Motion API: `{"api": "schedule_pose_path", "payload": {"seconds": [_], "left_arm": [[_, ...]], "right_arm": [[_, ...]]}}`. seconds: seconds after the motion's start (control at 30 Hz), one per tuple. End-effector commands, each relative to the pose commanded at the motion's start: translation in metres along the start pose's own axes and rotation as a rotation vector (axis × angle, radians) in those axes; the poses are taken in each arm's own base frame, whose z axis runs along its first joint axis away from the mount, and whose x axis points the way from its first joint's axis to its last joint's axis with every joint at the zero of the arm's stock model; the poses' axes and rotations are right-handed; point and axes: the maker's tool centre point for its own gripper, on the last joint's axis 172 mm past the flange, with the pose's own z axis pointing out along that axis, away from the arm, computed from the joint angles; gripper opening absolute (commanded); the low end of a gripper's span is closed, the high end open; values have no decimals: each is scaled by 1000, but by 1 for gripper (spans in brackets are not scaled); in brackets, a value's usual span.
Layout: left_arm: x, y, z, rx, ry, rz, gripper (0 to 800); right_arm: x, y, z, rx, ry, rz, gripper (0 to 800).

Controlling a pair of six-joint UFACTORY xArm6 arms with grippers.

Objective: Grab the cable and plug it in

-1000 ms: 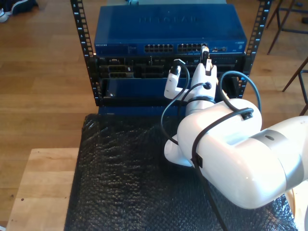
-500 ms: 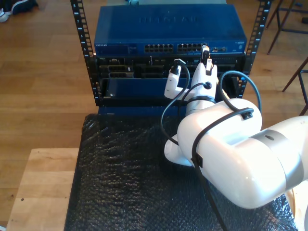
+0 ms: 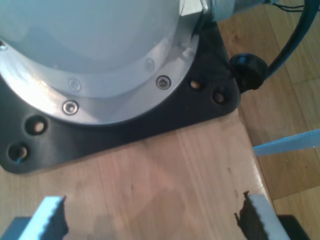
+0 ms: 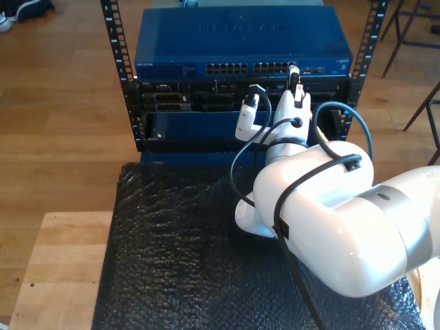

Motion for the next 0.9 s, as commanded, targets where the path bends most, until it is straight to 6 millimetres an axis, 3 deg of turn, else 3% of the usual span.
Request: {"api": "schedule_pose_path", "payload": {"seconds": [0.9], "left_arm": [[0,0,0,-1,0,1,800]], "right_arm": [[5,-1,7,-16,3,11,0]]}}
